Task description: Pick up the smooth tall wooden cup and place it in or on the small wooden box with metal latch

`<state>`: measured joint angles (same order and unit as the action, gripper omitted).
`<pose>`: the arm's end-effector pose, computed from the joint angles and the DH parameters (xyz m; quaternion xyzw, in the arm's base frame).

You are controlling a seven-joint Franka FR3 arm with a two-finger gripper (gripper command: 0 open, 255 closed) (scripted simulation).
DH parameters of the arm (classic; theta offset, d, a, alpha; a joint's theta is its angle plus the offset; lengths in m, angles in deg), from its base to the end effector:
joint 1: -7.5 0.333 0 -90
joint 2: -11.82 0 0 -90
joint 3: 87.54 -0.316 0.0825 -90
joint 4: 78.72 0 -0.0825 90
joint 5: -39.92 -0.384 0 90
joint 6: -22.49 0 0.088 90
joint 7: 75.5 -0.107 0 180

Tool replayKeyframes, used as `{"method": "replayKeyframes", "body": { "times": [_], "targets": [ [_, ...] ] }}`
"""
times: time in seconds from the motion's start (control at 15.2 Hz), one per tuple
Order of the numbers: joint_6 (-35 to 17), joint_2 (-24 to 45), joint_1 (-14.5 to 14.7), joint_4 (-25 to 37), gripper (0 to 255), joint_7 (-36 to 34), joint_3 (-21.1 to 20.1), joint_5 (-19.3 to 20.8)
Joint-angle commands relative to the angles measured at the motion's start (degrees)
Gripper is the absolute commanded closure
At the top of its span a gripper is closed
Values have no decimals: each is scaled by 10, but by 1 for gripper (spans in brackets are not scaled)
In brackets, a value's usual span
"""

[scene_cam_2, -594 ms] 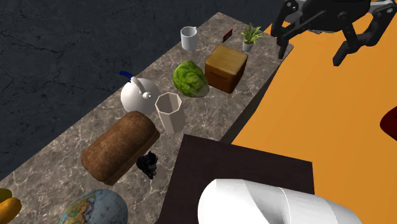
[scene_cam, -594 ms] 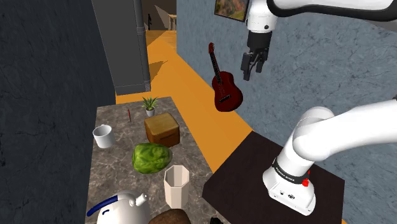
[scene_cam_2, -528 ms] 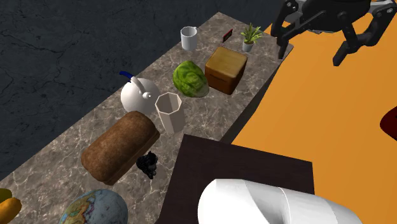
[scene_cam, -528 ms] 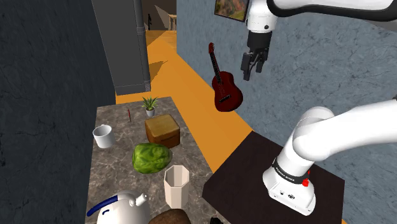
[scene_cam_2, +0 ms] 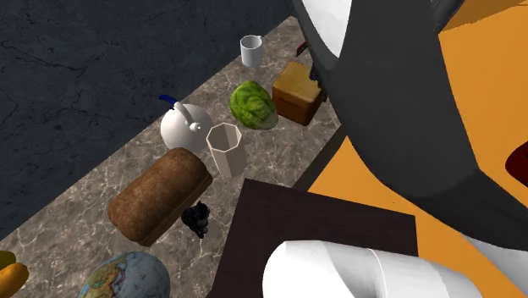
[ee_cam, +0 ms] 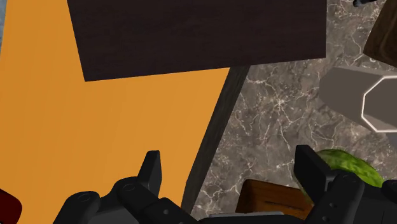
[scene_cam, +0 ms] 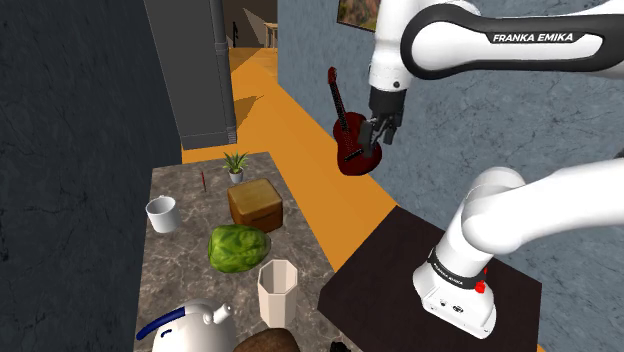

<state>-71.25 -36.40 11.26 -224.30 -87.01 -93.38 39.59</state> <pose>0.2877 0.0539 0.5240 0.9982 -0.0351 -0.0265 0.0401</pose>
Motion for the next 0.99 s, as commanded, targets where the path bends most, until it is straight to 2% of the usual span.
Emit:
{"method": "replayKeyframes", "body": {
  "times": [0.0, 0.46, 0.92],
  "targets": [
    [-37, 0, 10, -31, 0, -22, -20, -18],
    [-176, 45, 44, -106, 0, -90, -90, -74],
    [-339, 156, 66, -136, 0, -162, -172, -114]
  ]
}}
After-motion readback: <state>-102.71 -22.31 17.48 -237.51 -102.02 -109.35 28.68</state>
